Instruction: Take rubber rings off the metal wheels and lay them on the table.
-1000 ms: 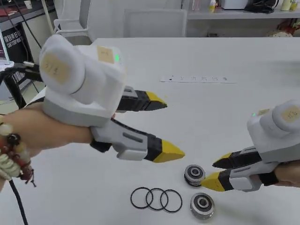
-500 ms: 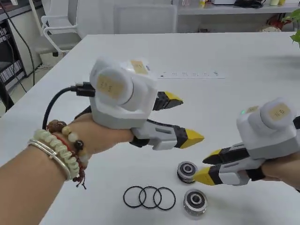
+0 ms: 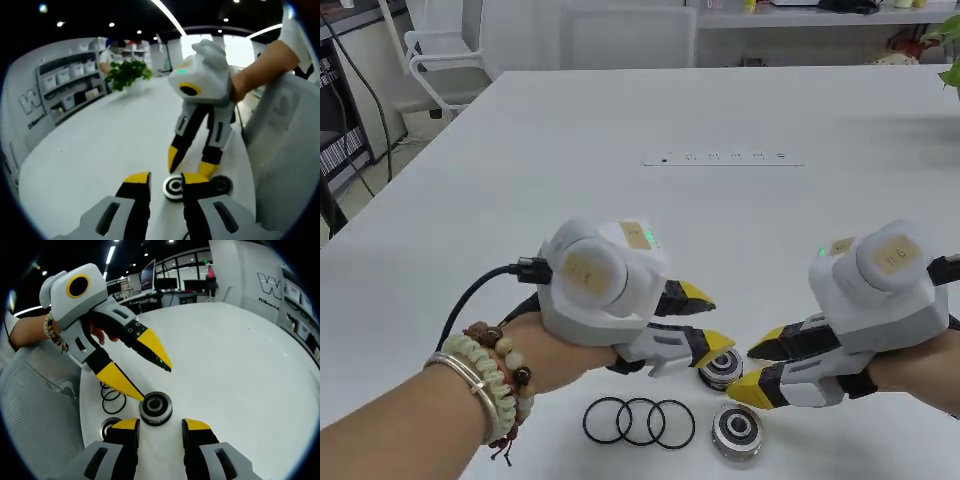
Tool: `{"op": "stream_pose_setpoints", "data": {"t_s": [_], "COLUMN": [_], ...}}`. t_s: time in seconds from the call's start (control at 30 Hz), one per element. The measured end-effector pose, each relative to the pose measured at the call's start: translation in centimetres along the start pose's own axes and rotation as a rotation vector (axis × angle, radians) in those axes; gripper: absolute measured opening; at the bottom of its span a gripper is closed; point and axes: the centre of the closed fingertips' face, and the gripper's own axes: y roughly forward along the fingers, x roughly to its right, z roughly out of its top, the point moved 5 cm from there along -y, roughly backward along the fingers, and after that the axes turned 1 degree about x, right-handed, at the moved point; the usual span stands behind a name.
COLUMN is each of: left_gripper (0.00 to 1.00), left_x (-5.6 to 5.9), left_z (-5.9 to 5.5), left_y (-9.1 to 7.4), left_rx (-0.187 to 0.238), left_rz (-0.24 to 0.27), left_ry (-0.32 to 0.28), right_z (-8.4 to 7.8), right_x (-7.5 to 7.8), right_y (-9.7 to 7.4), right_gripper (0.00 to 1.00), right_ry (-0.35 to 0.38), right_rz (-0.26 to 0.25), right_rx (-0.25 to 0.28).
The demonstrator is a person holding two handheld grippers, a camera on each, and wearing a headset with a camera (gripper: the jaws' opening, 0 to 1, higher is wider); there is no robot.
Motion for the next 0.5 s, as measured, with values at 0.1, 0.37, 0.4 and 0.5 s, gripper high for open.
{"op": "stream_pose_setpoints", "data": {"t_s": [0.1, 0.37, 0.4, 0.5], "left_gripper": [0.25, 0.19, 0.19, 0.18], "left_x": [0.0, 0.5, 0.6, 1.0], "left_z": [-0.6, -1.0, -1.1, -1.4], "left_y": [0.2, 0.6, 0.7, 1.0], "left_rx": [-0.027, -0.028, -0.03, -0.04], "left_rz": [0.007, -0.004, -0.008, -0.023], "left_ry": [-0.005, -0.047, -0.05, -0.056], "right_z": [0.1, 0.2, 0.2, 0.2], "right_x": [-0.1, -0.3, -0.3, -0.4], "right_y": [0.1, 0.2, 0.2, 0.2], "right_gripper": [0.32, 0.28, 0.28, 0.27], "right_ry": [-0.011, -0.044, -0.044, -0.049], "right_rz": [0.0, 0.0, -0.001, -0.003], "right_rx": [0.0, -0.002, -0.003, -0.004]}}
